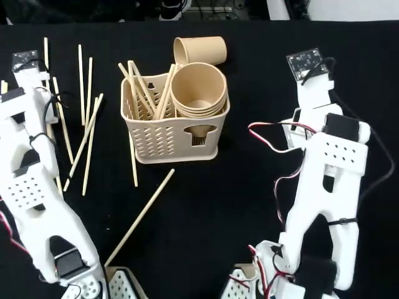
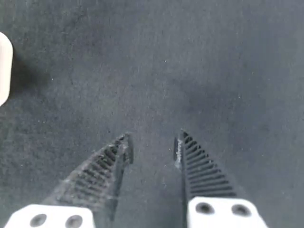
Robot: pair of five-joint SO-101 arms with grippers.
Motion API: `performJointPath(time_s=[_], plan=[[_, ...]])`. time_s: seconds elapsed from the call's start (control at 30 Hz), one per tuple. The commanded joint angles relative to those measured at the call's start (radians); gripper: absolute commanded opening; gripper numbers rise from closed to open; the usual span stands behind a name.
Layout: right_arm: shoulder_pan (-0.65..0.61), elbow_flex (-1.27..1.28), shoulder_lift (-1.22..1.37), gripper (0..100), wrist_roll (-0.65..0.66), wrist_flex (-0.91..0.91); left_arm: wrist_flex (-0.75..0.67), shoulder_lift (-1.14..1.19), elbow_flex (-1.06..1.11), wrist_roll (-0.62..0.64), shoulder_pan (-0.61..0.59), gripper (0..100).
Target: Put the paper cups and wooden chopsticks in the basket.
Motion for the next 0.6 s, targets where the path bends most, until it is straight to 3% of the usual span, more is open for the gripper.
performJointPath(time_s=[0.0, 0.23, 0.37, 0.57], plan=[[0.011, -0.002, -0.001, 16.2, 0.009, -0.011, 0.1, 0.008, -0.065, -0.011, -0.018, 3], [0.014, 0.058, -0.001, 15.5, 0.009, -0.017, 0.255, -0.064, -0.148, -0.002, -0.018, 3], [0.015, 0.11, -0.001, 0.9, 0.011, -0.04, 0.353, -0.233, -0.168, 0.04, -0.01, 3], [0.031, 0.331, -0.002, 1.2, 0.006, -0.272, 0.385, -0.516, -0.076, 0.097, 0.01, 3]])
